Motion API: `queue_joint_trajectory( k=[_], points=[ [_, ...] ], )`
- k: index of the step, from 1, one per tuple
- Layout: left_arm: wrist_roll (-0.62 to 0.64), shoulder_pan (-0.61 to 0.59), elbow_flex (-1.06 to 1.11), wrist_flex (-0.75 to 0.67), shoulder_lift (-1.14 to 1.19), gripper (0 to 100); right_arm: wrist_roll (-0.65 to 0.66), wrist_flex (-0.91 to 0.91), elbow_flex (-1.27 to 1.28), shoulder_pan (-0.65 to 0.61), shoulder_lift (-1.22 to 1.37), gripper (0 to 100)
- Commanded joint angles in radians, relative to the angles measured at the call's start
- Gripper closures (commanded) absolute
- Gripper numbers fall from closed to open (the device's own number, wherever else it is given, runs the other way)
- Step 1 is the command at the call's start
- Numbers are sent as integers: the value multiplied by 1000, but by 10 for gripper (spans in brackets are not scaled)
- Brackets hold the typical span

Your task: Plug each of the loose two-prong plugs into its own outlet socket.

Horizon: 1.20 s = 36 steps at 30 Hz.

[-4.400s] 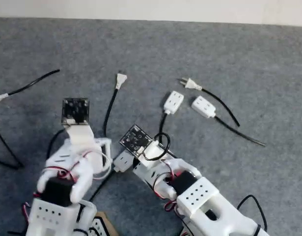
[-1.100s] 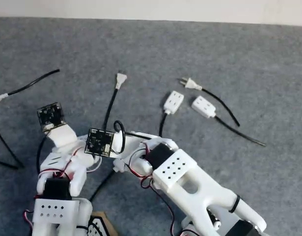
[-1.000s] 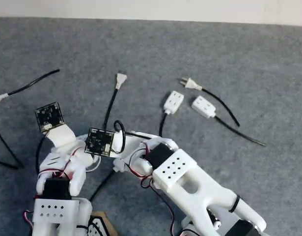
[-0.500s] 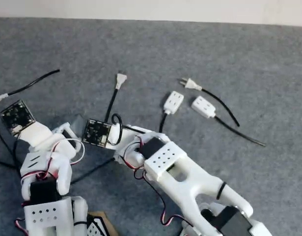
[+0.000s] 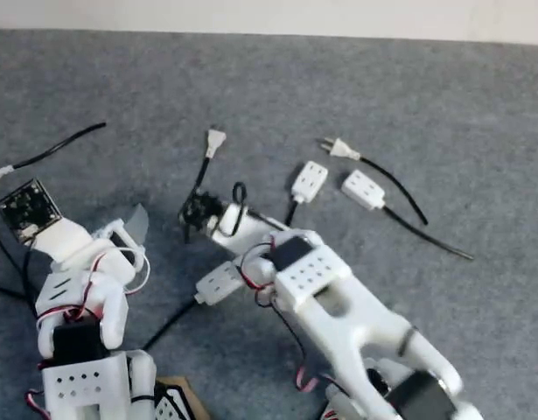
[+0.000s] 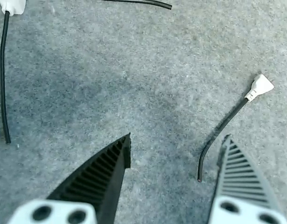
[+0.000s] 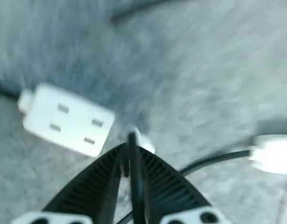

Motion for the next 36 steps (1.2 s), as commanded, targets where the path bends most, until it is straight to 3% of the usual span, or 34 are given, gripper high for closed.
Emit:
queue_joint_trajectory(
  k=[1, 5, 9, 19, 22, 27, 33, 36],
  points=[
    [6, 2, -5, -5, 5, 691, -84, 56, -7, 54, -263, 994],
    [6, 42, 1, 0, 5, 691, -130, 160, 15, 189, -521, 994],
    [6, 50, 1, 2, 5, 691, -66, 355, 30, 352, -630, 990],
    [6, 50, 1, 2, 5, 691, 166, 340, 361, 562, -479, 988],
    [6, 53, 1, 2, 5, 691, 235, 392, 326, 680, -418, 981],
    [6, 102, 2, 2, 5, 691, 359, 535, 166, 872, -367, 879],
    [6, 105, 10, 2, 5, 691, 338, 533, 74, 829, -357, 838],
    [6, 105, 21, 2, 5, 691, 410, 526, 82, 800, -357, 838]
  ],
)
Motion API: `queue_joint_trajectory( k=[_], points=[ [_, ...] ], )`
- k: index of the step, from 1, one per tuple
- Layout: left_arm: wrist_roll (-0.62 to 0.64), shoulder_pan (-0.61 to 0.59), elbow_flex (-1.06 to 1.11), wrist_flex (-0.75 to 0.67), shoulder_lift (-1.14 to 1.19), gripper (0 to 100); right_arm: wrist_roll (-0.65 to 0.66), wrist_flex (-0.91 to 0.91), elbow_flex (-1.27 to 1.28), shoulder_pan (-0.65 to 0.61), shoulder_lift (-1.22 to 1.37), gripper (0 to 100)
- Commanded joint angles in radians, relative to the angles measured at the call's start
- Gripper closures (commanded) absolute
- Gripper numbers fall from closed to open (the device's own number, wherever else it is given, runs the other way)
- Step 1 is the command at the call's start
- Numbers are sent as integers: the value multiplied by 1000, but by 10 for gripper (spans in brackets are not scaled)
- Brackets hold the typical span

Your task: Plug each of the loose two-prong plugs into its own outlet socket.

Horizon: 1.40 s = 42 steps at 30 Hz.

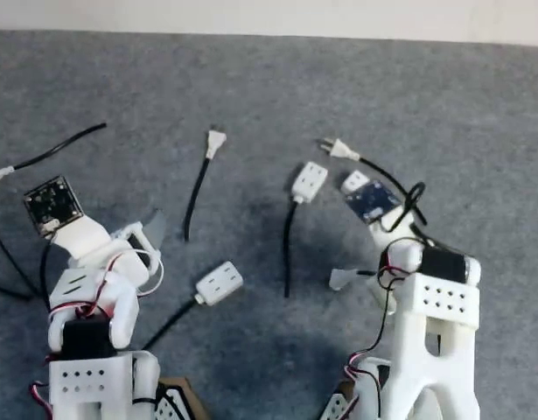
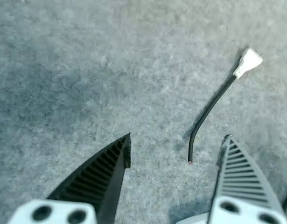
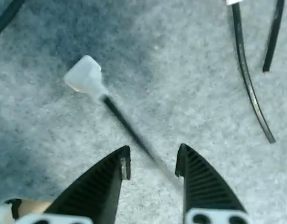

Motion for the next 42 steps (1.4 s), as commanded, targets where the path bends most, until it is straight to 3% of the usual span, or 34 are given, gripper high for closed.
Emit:
queue_joint_trajectory(
  k=[1, 8, 13, 18, 25, 29, 32, 39, 42],
  points=[
    [6, 7, -4, 2, 5, 691, 91, 1, -39, -25, 4, 838],
    [6, 7, -4, 0, 5, 691, 181, -93, 74, 41, 102, 838],
    [6, 7, -2, 2, 5, 691, 244, -280, 74, -61, 225, 838],
    [6, 7, -2, 2, 5, 691, 377, -283, -42, -148, 354, 838],
    [6, 7, -1, -2, 5, 691, 402, -286, -163, -127, 575, 839],
    [6, 7, 4, -3, 5, 691, 522, -282, -202, -117, 651, 883],
    [6, 7, 4, -3, 5, 691, 554, -282, -213, -114, 671, 998],
    [6, 7, 13, -5, 5, 691, 600, -268, -216, -114, 668, 993],
    [6, 8, 13, -5, 5, 691, 634, -177, -248, -111, 654, 989]
  ],
)
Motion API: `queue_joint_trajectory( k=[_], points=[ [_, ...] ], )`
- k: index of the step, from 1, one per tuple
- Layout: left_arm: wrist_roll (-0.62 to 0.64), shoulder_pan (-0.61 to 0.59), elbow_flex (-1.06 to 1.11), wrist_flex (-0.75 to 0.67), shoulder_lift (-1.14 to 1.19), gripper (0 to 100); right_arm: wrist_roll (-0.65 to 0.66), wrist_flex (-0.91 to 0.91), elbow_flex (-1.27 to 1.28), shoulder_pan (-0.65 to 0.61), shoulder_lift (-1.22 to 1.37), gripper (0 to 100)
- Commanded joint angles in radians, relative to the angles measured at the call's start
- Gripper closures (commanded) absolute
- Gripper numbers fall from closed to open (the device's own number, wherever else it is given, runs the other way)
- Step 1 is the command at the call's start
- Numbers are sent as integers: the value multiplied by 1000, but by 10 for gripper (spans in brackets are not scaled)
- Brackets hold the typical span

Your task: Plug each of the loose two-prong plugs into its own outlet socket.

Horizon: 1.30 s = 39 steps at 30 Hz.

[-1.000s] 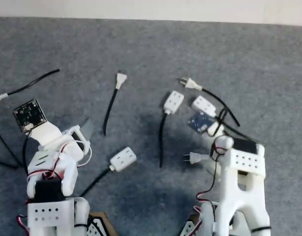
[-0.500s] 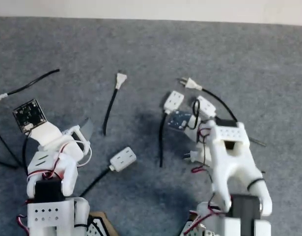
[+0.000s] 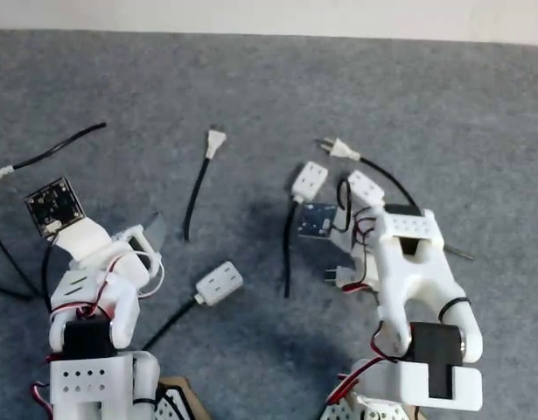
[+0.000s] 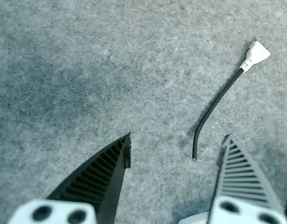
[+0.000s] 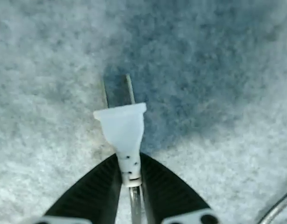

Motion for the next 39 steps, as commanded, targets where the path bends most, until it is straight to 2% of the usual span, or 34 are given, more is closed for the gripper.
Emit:
queue_joint_trajectory(
  k=[1, 5, 11, 13, 19, 24, 29, 33, 38, 39],
  points=[
    [6, 12, -5, -5, 5, 691, 32, 96, -77, 15, -35, 988],
    [6, 33, -4, -2, 5, 691, -3, 150, -154, 7, -120, 970],
    [3, 39, -4, 2, 5, 691, 25, 188, -163, -18, -151, 772],
    [3, 39, -4, 2, 5, 691, 32, 197, -165, -19, -143, 743],
    [3, 41, -4, 2, 5, 691, 35, 191, -170, -22, -99, 742],
    [3, 39, -4, 2, 5, 691, 26, 97, -162, -62, -10, 742],
    [3, 41, -2, 2, 5, 691, -86, -27, -168, -74, 50, 742],
    [2, 41, 7, -3, 5, 691, -101, -39, -168, -77, 54, 776],
    [2, 41, 5, -2, 5, 691, -101, -41, -165, -88, 53, 998],
    [2, 41, 5, -2, 5, 691, -101, -41, -162, -88, 54, 991]
  ],
)
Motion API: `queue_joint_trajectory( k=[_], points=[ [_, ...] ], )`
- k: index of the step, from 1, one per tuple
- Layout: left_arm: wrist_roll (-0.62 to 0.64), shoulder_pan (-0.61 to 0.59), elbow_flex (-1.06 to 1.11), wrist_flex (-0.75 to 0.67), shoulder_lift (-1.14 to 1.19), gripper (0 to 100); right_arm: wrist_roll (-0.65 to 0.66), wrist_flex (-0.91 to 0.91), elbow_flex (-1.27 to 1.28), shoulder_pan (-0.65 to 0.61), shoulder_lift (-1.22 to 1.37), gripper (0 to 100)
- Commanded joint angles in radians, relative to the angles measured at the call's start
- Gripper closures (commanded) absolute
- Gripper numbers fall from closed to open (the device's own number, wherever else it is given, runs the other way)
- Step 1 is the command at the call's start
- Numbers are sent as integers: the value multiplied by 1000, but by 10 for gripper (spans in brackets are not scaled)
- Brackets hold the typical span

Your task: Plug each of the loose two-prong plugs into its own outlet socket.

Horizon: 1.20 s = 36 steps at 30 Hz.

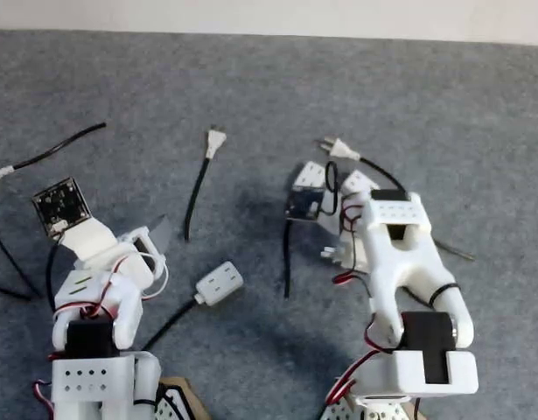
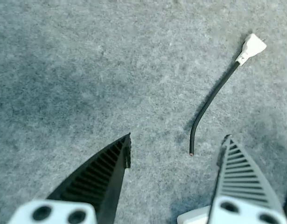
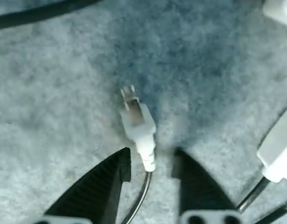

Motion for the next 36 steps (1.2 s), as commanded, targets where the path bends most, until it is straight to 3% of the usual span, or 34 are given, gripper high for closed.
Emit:
queue_joint_trajectory(
  k=[1, 14, 36],
  points=[
    [2, 12, -8, -2, 5, 691, -9, -15, -39, -7, -5, 970],
    [2, 12, -8, 0, 5, 691, -15, -16, -5, 12, -2, 869],
    [2, 13, -10, 0, 5, 691, -64, -96, -38, 13, 127, 872]
  ],
)
